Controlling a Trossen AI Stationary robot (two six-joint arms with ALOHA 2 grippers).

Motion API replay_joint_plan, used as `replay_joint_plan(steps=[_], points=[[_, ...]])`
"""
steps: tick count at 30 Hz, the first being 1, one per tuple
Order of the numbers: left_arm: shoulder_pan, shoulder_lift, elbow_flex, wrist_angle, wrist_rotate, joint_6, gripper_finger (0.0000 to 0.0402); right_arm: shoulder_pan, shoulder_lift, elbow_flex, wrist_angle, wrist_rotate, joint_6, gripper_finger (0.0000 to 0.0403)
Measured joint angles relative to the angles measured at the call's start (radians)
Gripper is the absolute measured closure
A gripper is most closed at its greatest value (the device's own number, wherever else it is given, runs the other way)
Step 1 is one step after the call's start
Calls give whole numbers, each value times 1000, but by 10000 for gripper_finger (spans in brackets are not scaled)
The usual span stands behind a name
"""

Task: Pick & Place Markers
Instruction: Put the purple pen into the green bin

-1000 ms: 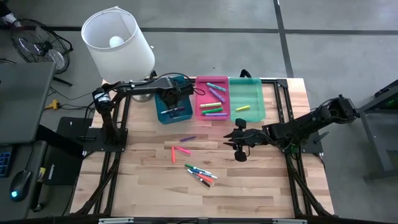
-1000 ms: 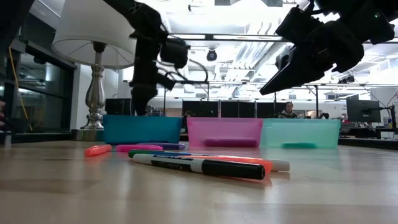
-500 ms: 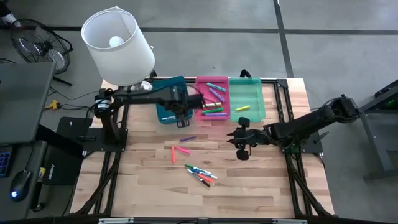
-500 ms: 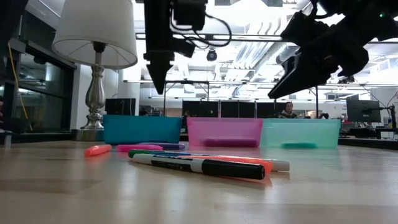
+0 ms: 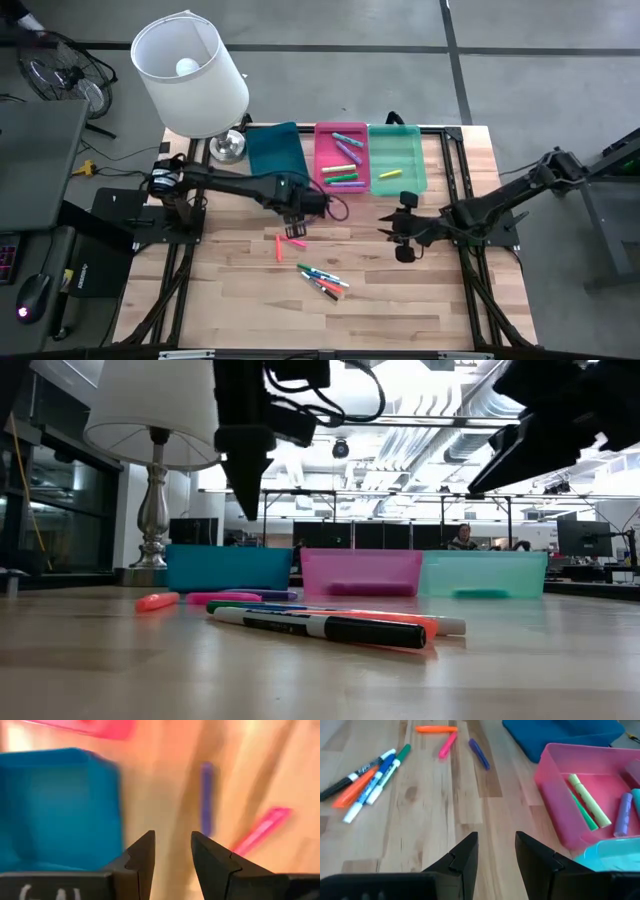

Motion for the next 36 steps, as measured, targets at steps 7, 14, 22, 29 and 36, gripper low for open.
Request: replay_joint_plan(steps=[7,14,22,29,36], points=[[-55,0,-115,168,54,-30,279,34,0,0,-21,8,34,284],[-53,0,-185,231,47,-35,277,35,0,0,-21,9,43,284],[-52,1,-211,292,70,-10,202,35,0,0,-22,6,51,284],[17,1,-211,292,174,7,168,35,0,0,-22,6,51,284],[62,40,-208,288,239,38,167,35,0,0,-22,6,51,284]])
